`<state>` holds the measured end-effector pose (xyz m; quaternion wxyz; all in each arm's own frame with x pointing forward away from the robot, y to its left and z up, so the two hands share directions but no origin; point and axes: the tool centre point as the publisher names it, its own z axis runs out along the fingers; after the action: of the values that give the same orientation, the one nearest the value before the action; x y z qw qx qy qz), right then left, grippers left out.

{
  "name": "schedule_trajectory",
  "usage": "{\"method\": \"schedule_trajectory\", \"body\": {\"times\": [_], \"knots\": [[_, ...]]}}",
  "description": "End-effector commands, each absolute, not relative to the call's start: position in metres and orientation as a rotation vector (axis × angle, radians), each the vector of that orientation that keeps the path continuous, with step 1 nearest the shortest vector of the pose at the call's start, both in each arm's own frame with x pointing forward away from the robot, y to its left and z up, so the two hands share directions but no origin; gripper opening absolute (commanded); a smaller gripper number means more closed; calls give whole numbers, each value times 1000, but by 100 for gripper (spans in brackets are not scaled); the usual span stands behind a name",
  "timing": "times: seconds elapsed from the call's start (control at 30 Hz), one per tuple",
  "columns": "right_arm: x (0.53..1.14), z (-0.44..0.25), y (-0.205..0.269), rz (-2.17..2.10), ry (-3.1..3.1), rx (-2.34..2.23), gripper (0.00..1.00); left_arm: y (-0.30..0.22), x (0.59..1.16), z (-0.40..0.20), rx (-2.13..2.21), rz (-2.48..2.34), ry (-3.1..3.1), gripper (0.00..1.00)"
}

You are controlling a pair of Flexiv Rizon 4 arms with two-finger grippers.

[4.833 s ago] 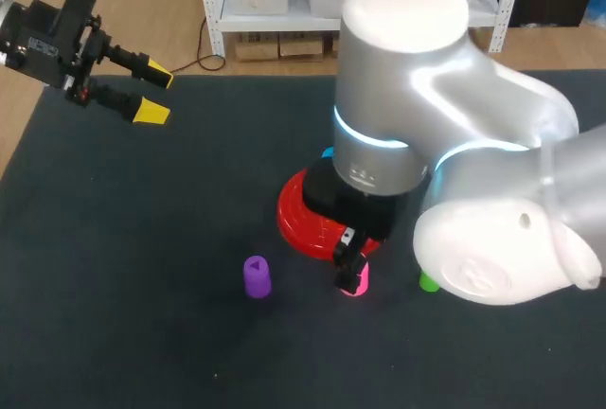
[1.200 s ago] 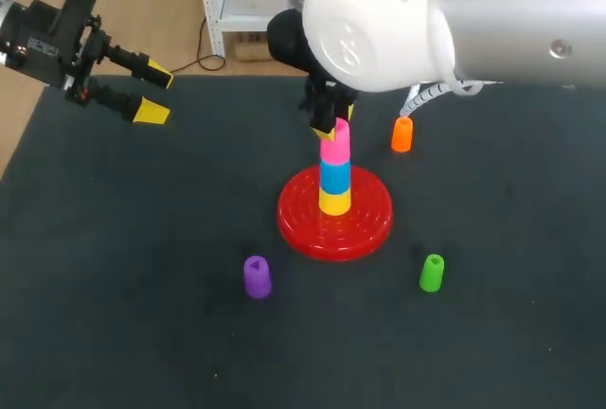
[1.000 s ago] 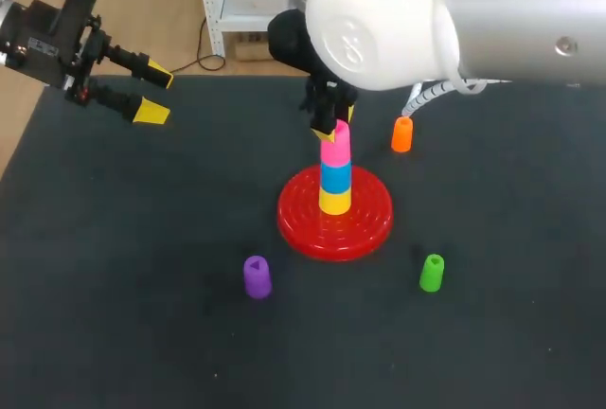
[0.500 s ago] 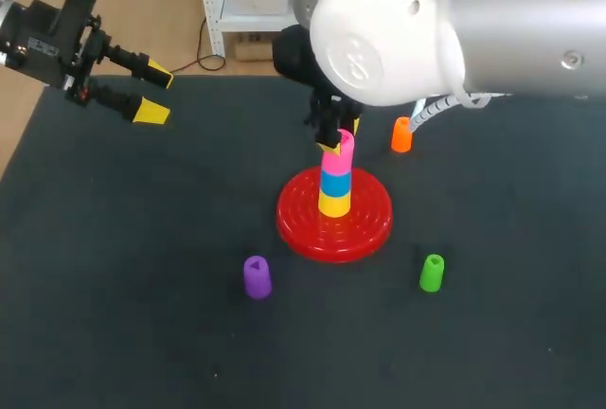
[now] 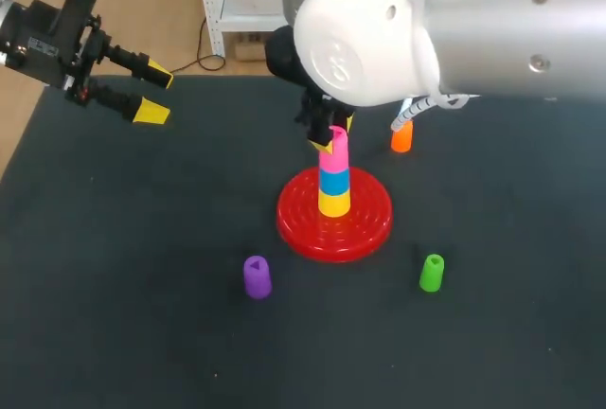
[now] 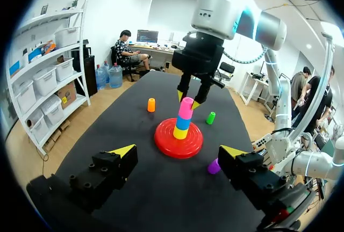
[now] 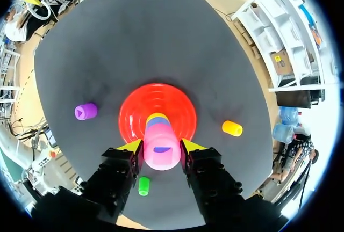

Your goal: Pick up and stack the cylinders on the red base in this order: pink,purple,orange,green

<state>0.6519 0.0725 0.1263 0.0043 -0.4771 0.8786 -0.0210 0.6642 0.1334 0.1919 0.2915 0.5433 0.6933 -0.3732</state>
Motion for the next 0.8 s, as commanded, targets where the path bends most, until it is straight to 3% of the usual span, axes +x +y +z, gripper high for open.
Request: {"method": "schedule_trajectory", "body": {"times": [0.03,0.53,0.8], "knots": [[648,117,73,-64,2736,-1484,100,134,663,191,1447,-993,1843,100],[629,199,79,-99,2405,-1305,100,134,663,191,1447,-993,1843,100],[591,198,97,-11,2377,-1376,100,134,663,191,1447,-993,1843,100]]}}
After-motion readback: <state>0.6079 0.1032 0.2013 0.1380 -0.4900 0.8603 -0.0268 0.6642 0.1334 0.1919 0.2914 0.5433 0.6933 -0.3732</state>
